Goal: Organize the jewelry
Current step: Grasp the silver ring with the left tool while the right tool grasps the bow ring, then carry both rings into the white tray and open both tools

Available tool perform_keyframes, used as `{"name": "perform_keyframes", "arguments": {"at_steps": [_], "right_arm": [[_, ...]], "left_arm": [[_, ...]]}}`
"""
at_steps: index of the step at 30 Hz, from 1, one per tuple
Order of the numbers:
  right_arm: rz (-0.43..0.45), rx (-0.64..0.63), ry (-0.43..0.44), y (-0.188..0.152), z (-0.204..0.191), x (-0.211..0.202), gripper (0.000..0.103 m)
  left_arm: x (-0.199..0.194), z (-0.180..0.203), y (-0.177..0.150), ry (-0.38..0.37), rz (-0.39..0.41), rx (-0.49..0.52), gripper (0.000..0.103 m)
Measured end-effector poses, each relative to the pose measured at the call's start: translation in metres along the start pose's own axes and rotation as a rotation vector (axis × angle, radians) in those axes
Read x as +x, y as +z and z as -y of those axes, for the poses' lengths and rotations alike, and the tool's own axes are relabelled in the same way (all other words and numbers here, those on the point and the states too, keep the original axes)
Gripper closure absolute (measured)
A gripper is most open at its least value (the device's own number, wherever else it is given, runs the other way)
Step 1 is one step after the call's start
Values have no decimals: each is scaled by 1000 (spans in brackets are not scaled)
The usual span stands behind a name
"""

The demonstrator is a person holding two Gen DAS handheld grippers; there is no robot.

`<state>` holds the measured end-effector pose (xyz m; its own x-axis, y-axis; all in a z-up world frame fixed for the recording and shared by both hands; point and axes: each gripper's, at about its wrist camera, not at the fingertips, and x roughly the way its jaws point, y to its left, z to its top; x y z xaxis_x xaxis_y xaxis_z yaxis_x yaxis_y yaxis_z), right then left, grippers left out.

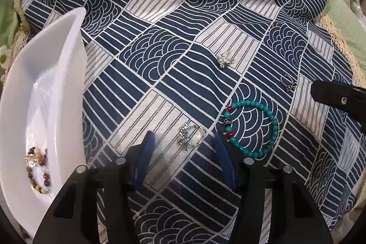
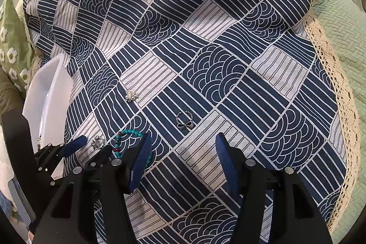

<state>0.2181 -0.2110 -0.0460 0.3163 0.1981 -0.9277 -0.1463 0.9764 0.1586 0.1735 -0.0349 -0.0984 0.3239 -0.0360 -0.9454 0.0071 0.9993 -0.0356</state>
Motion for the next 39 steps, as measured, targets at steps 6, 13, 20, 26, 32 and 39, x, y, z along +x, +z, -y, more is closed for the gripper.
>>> {"name": "perform_keyframes", "arguments": {"at_steps": [6,13,20,26,32,39], "right_arm": [[-3,8,-7,2,2,3,45],[11,18,-12,6,6,10,45],[4,20,-23,14,9,28,45],[-18,-35,-43,13,-5,43,47],[-12,-78,-89,12,-13,50,80],[-8,-33,-45,12,-6,47,83]], "left_arm": [[1,-1,1,-29,1,-14,71],[-3,-4,6,-46,1,-23,81],[-21,-4,3,-65,26,-22,82],[-29,-1,1,-75,32,-12,81],[-29,-1,2,-87,23,-6,82],[-31,-4,5,-93,20,-20,81]]}}
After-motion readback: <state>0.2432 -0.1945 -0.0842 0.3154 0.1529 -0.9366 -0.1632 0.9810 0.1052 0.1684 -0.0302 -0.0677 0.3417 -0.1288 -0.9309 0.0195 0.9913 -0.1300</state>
